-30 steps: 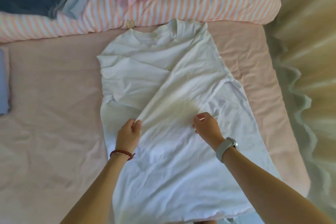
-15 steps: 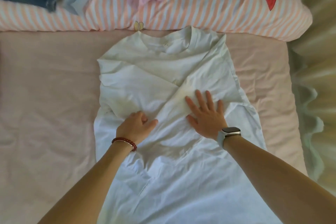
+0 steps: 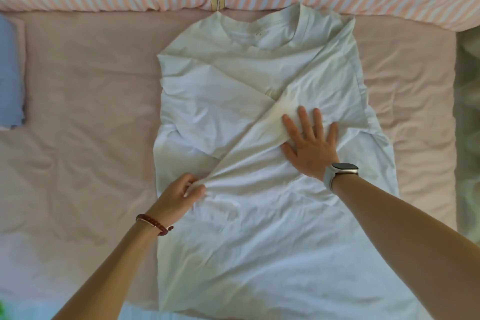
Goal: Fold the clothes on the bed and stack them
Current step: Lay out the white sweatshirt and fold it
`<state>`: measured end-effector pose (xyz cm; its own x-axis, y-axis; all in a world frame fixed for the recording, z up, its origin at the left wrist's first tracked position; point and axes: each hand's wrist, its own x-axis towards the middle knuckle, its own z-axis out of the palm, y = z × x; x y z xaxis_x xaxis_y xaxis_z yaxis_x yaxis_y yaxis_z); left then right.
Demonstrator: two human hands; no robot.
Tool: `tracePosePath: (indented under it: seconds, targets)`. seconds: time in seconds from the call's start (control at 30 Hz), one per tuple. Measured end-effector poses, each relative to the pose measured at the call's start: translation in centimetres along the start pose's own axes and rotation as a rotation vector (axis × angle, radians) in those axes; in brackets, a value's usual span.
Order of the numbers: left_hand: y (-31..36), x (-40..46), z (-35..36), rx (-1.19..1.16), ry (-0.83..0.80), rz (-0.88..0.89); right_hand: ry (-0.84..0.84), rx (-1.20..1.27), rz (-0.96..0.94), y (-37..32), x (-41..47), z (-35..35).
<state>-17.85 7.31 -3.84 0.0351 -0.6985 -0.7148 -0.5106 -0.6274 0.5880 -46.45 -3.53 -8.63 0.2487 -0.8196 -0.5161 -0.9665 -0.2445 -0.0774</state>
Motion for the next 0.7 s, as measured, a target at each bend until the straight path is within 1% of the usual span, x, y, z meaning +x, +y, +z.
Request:
tracePosePath:
  seconds: [0.03,0.07,0.1,0.17,0.2,0.23,0.27,0.33,0.4,0.43,0.5,0.57,0.63,0.7]
  targets:
    - [-0.1,-0.4,-0.3,-0.020,0.028,-0.009,-0.005,0.004,-0.003,0.0,-0.1,-0.2]
    - [-0.2,-0.8,-0.6,0.028,0.029,-0.026,-0.003,0.008,-0.003,0.0,-0.2,-0.4]
    - [-0.4,-1.0,-0.7,0.154,0.010,-0.050,0.010,0.013,-0.004,-0.1,-0.4,-0.6]
    - [-0.9,-1.5,-0.9,0.549,-0.033,-0.115,0.061,0.017,-0.011,-0.4,-1.1,-1.2]
    - [-0.8,-1.4,-1.0,0.691,-0.008,-0.137,0.102,0.015,-0.019,-0.6,-1.4,-1.6]
    - [-0.4,-1.4,-1.1,0.746,0.058,-0.139,0.149,0.018,-0.028,-0.6,-1.8,-2.0]
    - [0.2,-1.3,-1.3,0.731,0.165,-0.106,0.208,0.025,-0.041,-0.5,-2.0,-2.4]
    - [1.7,-0.1,-1.8,0.618,0.407,0.050,0.318,0.038,-0.063,0.1,-1.3,-3.4]
    - [3.8,2.3,-2.5,0.553,0.575,0.180,0.347,0.041,-0.051,0.9,0.3,-4.7]
    - [5.0,4.0,-3.0,0.550,0.613,0.193,0.338,0.035,-0.025,1.5,1.4,-5.5]
    - [7.3,7.7,-4.4,0.588,0.613,0.165,0.284,-0.001,0.032,2.8,4.0,-7.0]
    - [8.9,11.3,-5.7,0.696,0.538,0.127,0.169,-0.041,0.058,4.0,6.6,-8.2]
    - [9.7,14.2,-6.7,0.811,0.429,0.070,0.000,-0.060,0.066,4.8,8.7,-8.9]
    - [10.0,16.6,-7.5,0.866,0.349,0.004,-0.130,-0.097,0.063,5.1,10.1,-9.1]
